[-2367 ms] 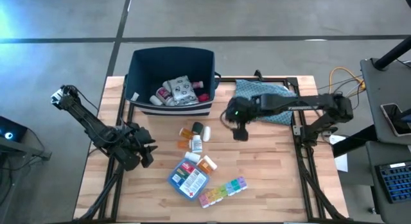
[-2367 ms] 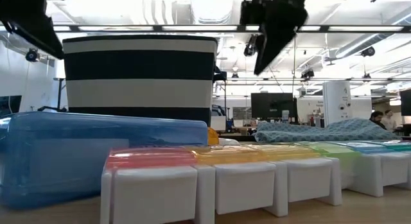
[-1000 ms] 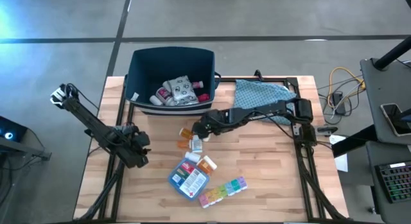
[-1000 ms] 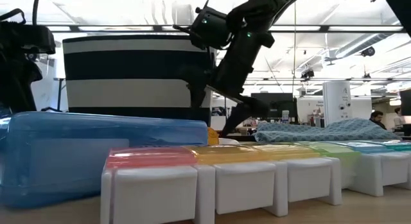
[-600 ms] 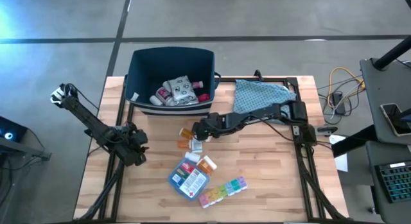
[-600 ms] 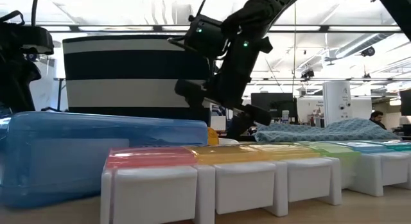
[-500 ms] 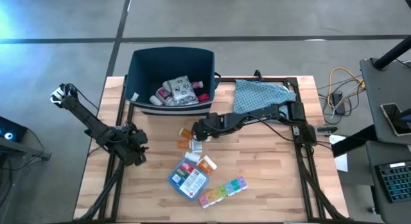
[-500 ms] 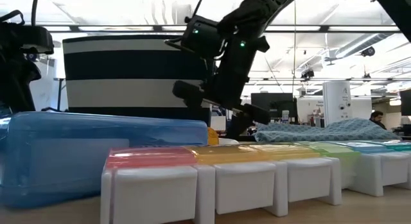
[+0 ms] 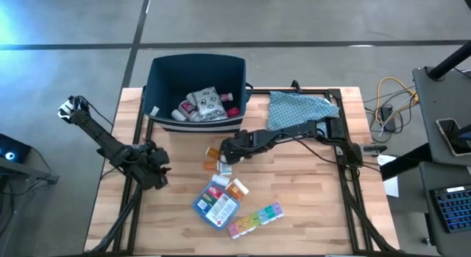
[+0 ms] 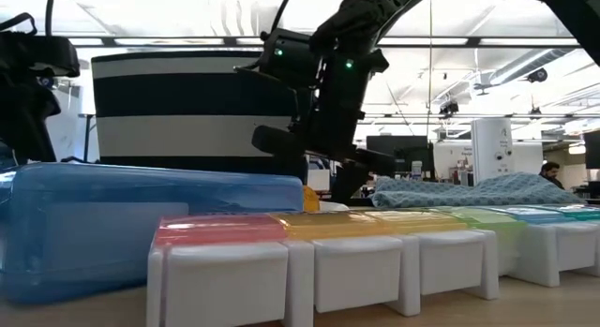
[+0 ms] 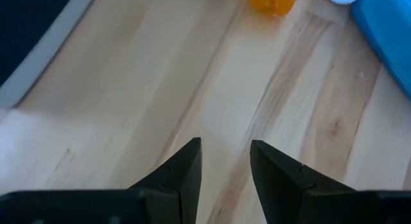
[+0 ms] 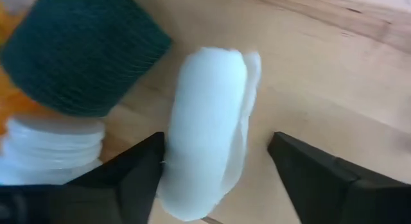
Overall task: Pick & place medical supplies in basket/bin
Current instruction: Put the white bandage into the blue bin
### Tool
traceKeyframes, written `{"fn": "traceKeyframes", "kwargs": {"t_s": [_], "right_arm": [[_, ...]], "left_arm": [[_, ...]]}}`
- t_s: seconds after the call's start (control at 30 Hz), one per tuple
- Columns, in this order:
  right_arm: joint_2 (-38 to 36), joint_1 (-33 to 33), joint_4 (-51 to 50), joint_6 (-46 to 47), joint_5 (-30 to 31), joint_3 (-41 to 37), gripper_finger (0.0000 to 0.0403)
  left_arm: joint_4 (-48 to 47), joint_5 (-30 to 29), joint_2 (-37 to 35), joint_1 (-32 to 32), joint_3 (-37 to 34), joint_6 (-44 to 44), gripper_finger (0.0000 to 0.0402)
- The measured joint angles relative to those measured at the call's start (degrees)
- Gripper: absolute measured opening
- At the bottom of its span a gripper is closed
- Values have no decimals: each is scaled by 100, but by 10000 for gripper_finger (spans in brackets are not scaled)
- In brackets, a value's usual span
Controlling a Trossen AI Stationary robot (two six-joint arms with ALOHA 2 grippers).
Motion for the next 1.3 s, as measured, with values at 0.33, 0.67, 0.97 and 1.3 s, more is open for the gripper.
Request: {"fn": "traceKeyframes", "kwargs": {"t_s": [0.33,0.67,0.97,1.3], "right_arm": [[-31,12,-287,-322,82,-10,88],[-843,200,-785,-2042,-63,-91,31],[-2721,226,-386,-3066,35,-429,31],[-3157,-280,2298,-3821,-130,185,31]], "left_arm": [[11,-226,0,0,0,-104,114],[81,-234,11,0,81,-506,114],[465,-438,32,-2,463,-531,114],[656,-510,62,-2,772,-1591,114]]}}
